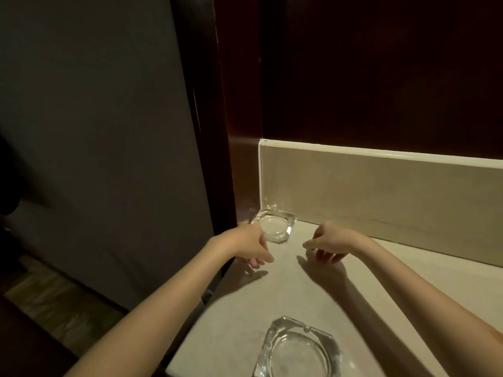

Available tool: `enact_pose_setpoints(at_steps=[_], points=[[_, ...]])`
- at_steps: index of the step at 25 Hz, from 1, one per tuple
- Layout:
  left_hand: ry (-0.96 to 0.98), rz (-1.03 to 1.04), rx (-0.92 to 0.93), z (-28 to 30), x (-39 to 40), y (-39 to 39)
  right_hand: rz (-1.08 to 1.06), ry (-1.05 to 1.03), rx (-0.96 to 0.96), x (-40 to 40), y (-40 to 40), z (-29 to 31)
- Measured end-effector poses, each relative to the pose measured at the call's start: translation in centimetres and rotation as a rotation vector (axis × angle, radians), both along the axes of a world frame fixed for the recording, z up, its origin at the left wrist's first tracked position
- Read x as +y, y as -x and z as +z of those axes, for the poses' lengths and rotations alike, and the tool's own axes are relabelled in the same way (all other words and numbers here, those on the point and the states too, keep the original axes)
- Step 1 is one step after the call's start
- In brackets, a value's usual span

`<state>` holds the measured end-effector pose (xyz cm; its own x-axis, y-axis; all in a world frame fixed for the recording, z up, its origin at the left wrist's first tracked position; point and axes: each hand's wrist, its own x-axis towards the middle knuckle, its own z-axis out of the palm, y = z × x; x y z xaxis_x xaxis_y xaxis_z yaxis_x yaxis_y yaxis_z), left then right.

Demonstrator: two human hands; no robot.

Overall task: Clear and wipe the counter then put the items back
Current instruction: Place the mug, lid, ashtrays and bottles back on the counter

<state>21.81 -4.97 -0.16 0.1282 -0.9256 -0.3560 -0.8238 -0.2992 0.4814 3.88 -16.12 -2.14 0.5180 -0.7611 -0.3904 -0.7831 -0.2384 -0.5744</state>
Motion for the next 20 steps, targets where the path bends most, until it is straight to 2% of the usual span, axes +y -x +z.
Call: enact_pose_setpoints(at_steps=[7,13,17,20], points=[[-0.093,0.048,0.034,1.0,4.9,2.8,0.14,-0.03,0.011,7.1,5.1,1.5],[-0.186,0.109,0.03,0.8,10.0,5.6,0.154,-0.079,0.043,13.0,7.7,0.7],[-0.203,0.116,0.002,-0.1,11.6,7.0,0.127,0.039,0.085,14.8,8.9,-0.4],[-0.108,0.11,-0.068,-1.2,12.0,7.6,0.101,0.085,0.044,15.9,9.3,-1.4]])
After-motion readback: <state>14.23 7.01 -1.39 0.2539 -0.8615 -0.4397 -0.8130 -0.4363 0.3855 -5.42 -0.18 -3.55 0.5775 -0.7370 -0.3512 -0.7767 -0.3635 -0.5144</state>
